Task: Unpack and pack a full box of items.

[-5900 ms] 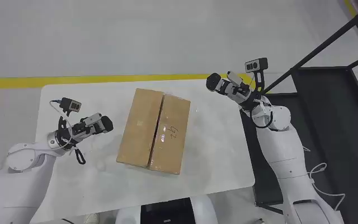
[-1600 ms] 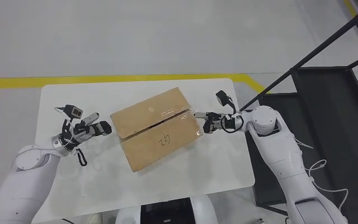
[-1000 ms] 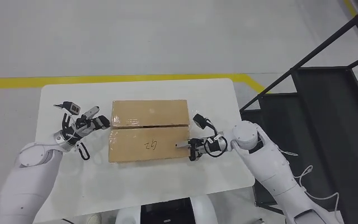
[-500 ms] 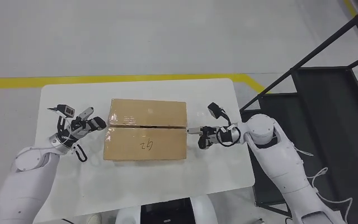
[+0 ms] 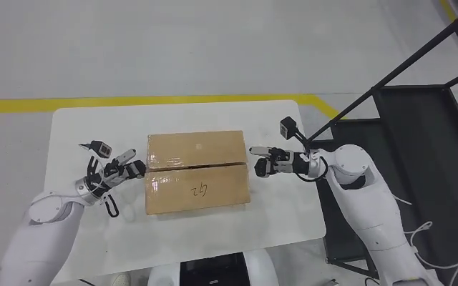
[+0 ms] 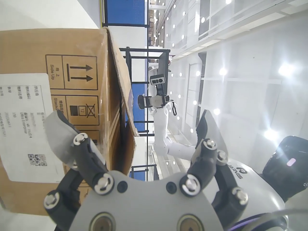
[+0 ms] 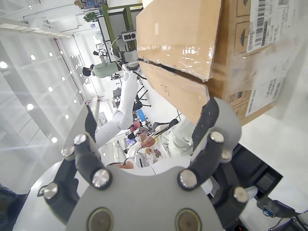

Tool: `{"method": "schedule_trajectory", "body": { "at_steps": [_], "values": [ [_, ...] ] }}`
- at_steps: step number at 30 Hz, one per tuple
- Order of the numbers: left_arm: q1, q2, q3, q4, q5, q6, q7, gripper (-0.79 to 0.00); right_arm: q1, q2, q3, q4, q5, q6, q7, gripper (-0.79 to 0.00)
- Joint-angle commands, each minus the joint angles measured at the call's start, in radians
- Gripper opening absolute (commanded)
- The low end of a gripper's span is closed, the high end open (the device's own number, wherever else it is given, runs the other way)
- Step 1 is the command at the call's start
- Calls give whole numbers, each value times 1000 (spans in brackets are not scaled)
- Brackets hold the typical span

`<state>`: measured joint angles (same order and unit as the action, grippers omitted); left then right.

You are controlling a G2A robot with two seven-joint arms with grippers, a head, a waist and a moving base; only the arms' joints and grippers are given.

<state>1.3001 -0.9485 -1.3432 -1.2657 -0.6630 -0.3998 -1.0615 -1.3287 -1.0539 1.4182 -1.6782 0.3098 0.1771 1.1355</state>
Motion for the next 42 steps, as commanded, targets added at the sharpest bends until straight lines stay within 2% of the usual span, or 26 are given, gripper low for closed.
{"method": "schedule_trajectory", "body": {
  "at_steps": [1, 6, 13, 18, 24, 32, 37, 42],
  "values": [
    [18, 3, -25, 1, 3, -7, 33, 0, 5, 0, -10, 9, -5, 1, -3, 0],
    [52, 11, -99, -1, -5, -32, 85, 0, 15, 6, -19, 23, -41, 17, 2, 0],
    [90, 17, -176, -36, -13, -68, 134, 0, 27, 8, -40, 45, -3, 23, 18, 0],
    [100, 15, -189, -50, -16, -72, 137, 0, 52, 3, -96, 93, -24, 5, -4, 0],
    [95, 9, -178, -51, -11, -73, 144, 0, 109, -12, -169, 165, -55, -60, -95, 0],
    [89, 5, -189, -47, -15, -80, 139, 0, 184, -36, -264, 230, -9, -108, -104, 0],
    [92, 4, -199, -42, -13, -75, 138, 0, 196, -30, -235, 247, -21, -103, -125, 0],
    [90, 2, -204, -39, -10, -72, 137, 0, 161, -12, -155, 205, 55, -50, -56, 0]
  ]
}}
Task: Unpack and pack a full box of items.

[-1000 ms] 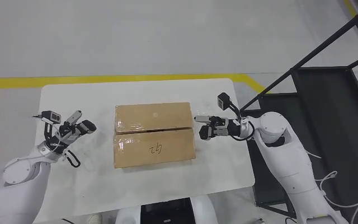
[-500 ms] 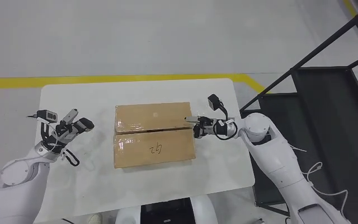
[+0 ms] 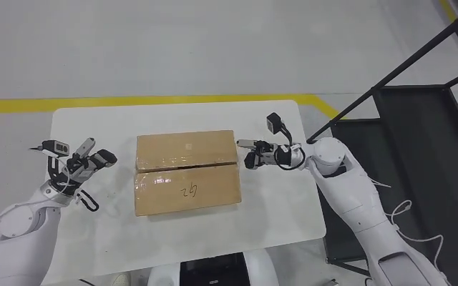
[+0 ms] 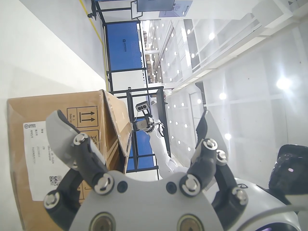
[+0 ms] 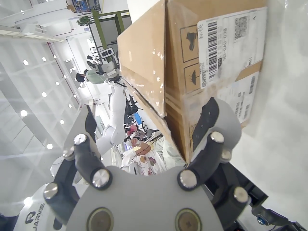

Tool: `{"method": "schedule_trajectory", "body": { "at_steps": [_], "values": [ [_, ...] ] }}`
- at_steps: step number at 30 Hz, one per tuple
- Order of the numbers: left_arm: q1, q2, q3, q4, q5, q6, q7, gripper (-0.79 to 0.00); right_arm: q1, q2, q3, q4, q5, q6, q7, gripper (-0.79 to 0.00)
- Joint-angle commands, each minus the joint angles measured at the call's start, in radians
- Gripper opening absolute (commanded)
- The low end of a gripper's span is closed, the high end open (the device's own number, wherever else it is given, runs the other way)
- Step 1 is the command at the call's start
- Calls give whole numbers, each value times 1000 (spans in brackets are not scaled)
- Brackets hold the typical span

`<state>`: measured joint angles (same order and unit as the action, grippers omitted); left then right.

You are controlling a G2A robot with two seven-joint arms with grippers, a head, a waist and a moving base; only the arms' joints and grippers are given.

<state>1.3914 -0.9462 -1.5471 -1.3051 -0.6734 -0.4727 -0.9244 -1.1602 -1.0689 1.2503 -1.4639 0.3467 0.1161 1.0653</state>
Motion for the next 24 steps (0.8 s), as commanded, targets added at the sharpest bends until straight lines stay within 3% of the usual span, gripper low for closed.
{"method": "schedule_trajectory", "body": {
  "at_steps": [1, 17, 24],
  "values": [
    [-3, -1, 0, 1, 1, 1, 1, 0, -13, 4, 22, -19, 36, 17, 23, 0],
    [-1, -10, -8, 2, 0, -10, -9, 0, 79, -36, -110, 94, 158, -7, -42, 0],
    [4, -13, -14, 5, -4, -11, -8, 0, 122, -60, -131, 134, 334, -11, -41, 0]
  ]
}}
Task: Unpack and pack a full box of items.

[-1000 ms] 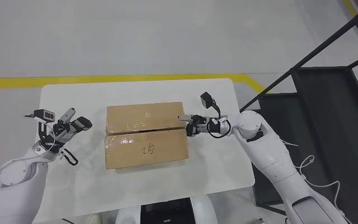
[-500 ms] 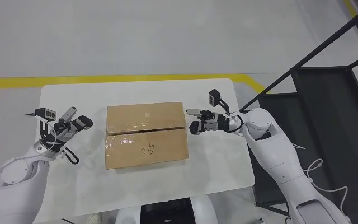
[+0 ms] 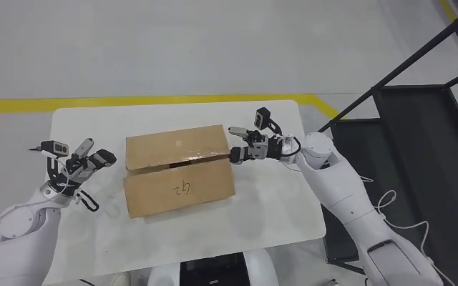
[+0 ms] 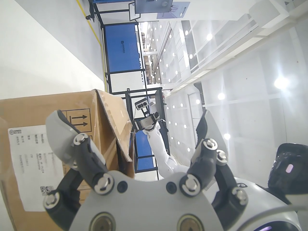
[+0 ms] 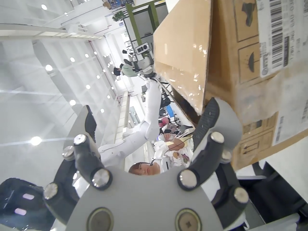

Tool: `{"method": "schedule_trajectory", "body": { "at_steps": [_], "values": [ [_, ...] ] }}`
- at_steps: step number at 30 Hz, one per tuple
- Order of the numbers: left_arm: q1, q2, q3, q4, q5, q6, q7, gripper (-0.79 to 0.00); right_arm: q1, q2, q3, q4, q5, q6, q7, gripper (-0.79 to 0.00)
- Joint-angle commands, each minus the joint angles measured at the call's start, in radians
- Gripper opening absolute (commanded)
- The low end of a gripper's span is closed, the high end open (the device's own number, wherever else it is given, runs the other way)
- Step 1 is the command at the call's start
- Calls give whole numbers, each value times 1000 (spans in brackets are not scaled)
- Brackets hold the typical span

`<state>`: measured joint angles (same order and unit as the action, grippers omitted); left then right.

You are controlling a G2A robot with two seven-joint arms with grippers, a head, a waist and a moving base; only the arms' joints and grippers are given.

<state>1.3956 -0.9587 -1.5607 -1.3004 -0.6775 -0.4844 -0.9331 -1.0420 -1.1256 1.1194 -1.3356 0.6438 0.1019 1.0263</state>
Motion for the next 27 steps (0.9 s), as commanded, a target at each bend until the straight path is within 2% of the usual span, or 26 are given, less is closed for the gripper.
{"method": "schedule_trajectory", "body": {
  "at_steps": [1, 8, 12, 18, 21, 27],
  "values": [
    [0, -1, -2, 1, 1, 1, 0, 0, 10, -6, 0, 13, 64, 5, -7, 0],
    [-5, -5, 1, 10, 3, 6, -4, 0, 59, -32, -35, 65, 164, 7, -45, 0],
    [-11, -6, 1, 18, 18, 9, 0, 0, 93, -40, -61, 97, 116, -4, -68, 0],
    [-27, -12, -11, 52, 128, -54, 172, 0, 95, -25, -46, 86, -48, -30, -96, 0],
    [-59, -24, 19, 79, 124, -96, 224, 0, 76, -14, -19, 57, -100, -32, -114, 0],
    [-169, -51, 107, 192, 109, -144, 240, 0, 28, 8, 40, -5, -164, -4, -117, 0]
  ]
}}
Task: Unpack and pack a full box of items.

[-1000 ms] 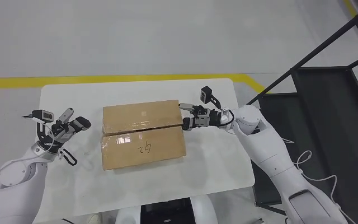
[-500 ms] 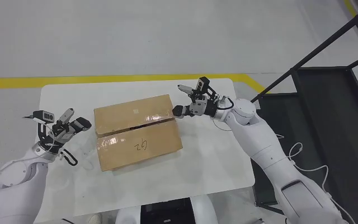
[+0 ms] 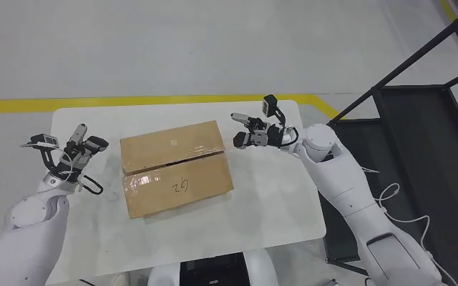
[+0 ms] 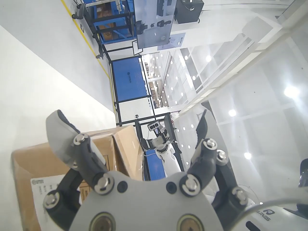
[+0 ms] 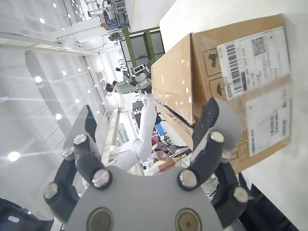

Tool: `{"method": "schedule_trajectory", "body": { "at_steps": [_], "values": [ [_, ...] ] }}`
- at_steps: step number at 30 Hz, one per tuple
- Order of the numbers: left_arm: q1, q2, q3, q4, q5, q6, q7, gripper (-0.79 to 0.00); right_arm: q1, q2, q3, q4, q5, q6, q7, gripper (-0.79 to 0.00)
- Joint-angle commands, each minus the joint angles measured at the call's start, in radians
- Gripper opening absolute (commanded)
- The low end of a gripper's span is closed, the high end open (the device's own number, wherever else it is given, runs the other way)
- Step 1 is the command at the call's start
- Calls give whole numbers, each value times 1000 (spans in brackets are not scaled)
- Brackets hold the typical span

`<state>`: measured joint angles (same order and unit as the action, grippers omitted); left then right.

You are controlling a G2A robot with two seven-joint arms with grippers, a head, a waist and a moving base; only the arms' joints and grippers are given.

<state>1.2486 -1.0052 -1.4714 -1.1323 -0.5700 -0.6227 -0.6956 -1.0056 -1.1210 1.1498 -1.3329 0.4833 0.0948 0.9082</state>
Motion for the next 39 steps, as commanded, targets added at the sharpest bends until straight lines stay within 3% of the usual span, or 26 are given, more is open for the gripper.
{"method": "schedule_trajectory", "body": {
  "at_steps": [1, 8, 18, 24, 28, 32, 39],
  "values": [
    [-41, -10, 34, 46, 3, -12, 6, 0, -15, 6, 19, -14, -12, 8, 2, 0],
    [-159, -46, 140, 166, -31, -28, -58, 0, -55, 24, 65, -46, -59, 28, 18, 0],
    [-273, -97, 276, 239, -112, 2, -239, 0, -101, 46, 107, -89, -104, 91, 96, 0],
    [-327, -123, 320, 304, -134, -15, -266, 0, -122, 56, 122, -111, -121, 126, 120, 0],
    [-335, -122, 293, 348, -135, -57, -244, 0, -130, 59, 134, -112, -117, 115, 106, 0],
    [-297, -103, 228, 359, -140, -91, -215, 0, -133, 60, 132, -118, -108, 110, 103, 0],
    [-179, -47, 94, 281, -81, -21, -238, 0, -129, 59, 119, -116, -100, 111, 106, 0]
  ]
}}
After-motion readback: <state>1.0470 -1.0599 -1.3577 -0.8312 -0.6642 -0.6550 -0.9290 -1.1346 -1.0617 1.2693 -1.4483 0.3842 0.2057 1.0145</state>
